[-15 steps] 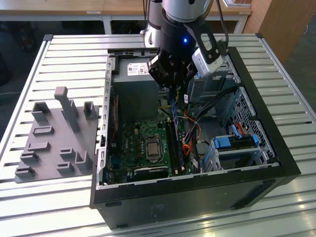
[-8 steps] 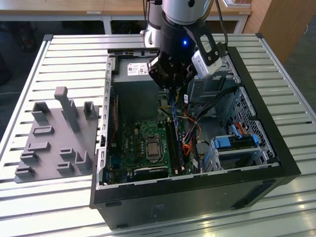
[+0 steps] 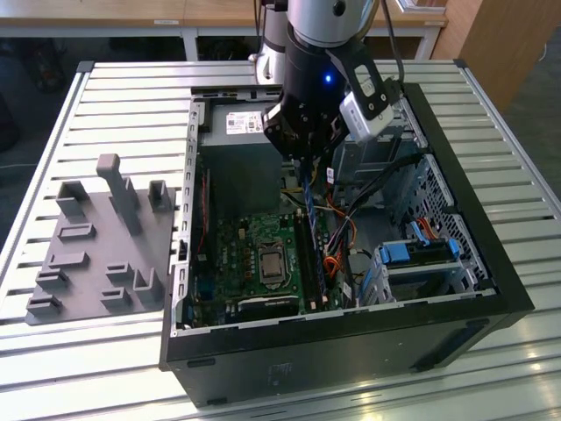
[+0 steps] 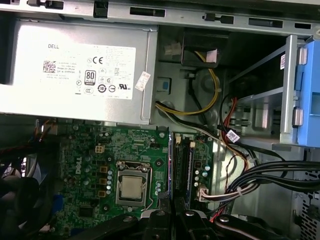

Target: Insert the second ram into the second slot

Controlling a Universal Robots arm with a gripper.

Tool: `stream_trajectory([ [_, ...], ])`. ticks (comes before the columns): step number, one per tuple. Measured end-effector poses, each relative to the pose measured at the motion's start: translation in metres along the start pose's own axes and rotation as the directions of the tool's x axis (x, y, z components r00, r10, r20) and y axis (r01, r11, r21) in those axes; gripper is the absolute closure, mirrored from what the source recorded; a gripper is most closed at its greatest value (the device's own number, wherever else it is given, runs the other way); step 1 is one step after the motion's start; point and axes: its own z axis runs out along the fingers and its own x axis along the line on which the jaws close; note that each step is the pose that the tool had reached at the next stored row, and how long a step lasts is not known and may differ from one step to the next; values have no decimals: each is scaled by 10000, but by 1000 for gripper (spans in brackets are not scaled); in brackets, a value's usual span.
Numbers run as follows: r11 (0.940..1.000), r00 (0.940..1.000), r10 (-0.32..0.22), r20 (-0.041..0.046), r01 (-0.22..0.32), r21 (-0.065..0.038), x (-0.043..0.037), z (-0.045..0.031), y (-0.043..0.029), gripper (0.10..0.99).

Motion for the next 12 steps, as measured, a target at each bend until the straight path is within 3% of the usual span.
stream_trajectory([
  [12, 10000, 10000, 0, -2, 0, 7, 1, 47, -11, 949],
])
